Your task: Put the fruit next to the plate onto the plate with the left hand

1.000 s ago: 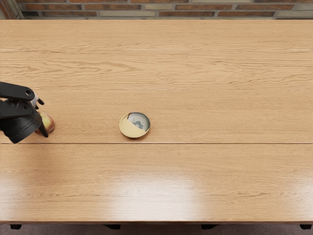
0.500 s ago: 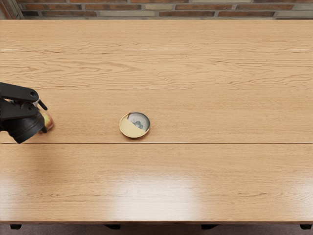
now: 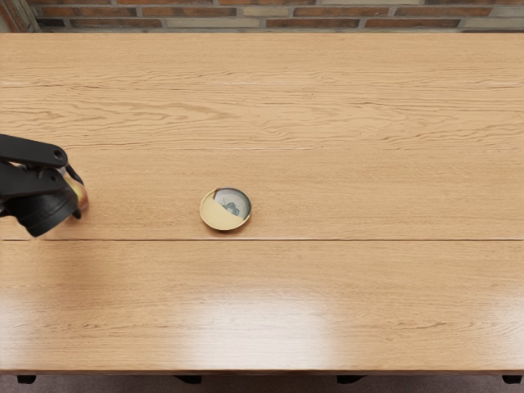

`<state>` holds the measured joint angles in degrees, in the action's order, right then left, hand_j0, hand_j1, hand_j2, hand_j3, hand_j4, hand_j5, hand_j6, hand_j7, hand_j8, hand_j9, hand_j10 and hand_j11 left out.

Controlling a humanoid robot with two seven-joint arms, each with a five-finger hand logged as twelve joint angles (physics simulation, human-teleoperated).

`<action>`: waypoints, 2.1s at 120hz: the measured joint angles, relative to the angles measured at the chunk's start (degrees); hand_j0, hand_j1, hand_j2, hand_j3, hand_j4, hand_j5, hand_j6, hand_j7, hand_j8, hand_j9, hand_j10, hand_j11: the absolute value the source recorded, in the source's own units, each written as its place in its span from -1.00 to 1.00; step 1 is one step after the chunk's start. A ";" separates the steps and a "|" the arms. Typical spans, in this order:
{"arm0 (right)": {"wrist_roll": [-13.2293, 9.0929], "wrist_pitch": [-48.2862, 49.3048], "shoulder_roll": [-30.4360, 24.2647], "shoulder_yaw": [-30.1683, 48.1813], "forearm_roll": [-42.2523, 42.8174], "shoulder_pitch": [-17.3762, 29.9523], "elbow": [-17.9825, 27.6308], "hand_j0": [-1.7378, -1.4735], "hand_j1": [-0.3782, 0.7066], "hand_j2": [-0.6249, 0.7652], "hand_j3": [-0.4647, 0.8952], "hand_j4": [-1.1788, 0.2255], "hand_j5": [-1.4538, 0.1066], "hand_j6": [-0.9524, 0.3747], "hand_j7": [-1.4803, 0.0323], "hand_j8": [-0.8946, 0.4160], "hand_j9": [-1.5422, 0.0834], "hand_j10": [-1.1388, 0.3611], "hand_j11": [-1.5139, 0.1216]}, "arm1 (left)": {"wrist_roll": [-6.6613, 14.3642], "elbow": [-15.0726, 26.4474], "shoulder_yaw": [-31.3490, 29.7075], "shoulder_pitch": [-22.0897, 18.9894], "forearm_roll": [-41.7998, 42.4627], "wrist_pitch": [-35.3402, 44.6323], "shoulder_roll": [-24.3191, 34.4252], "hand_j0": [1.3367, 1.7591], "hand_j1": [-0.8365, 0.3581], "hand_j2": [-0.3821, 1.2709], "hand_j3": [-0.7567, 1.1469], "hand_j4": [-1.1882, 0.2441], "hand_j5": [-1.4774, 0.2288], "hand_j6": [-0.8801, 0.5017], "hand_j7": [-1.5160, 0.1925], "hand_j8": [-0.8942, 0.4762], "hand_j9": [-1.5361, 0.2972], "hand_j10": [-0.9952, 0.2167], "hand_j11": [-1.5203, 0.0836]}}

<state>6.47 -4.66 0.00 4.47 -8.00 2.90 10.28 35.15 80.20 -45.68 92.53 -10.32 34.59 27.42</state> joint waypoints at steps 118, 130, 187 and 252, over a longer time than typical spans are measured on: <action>0.01 0.02 0.00 -0.07 0.00 -0.09 0.00 -0.40 -0.87 -0.11 -0.32 0.63 0.81 0.38 0.90 0.31 0.84 0.47 0.80 | -0.13 -0.86 9.49 12.35 11.83 -12.67 -13.75 0.46 -0.04 -0.05 -0.20 0.06 -0.71 0.03 -0.62 0.14 -0.57 0.05 -0.53; -0.01 0.04 0.00 -0.07 0.00 -0.09 0.02 -0.40 -0.87 -0.11 -0.32 0.63 0.81 0.38 0.90 0.31 0.84 0.47 0.80 | -0.14 -1.70 9.44 12.67 12.99 -12.19 -16.64 0.46 -0.03 -0.06 -0.20 0.06 -0.72 0.04 -0.64 0.14 -0.58 0.05 -0.54; 0.01 0.26 0.00 -0.07 0.00 -0.32 0.09 -0.40 -0.87 -0.11 -0.32 0.63 0.81 0.38 0.90 0.31 0.84 0.47 0.80 | -0.14 -6.52 7.64 13.11 17.87 -10.49 -27.35 0.45 -0.05 -0.08 -0.20 0.10 -0.76 0.07 -0.66 0.17 -0.59 0.08 -0.55; 0.03 0.27 0.00 -0.10 0.00 -0.44 0.15 -0.40 -0.87 -0.11 -0.32 0.63 0.81 0.38 0.90 0.31 0.84 0.47 0.80 | -0.15 -7.16 7.53 13.12 17.70 -9.35 -27.42 0.51 0.18 -0.28 -0.20 0.10 -0.04 -0.32 0.03 -0.16 -0.01 -0.22 0.11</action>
<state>6.50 -4.39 0.00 4.37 -8.00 2.46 10.44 35.00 73.04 -38.15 105.64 7.38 25.24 0.00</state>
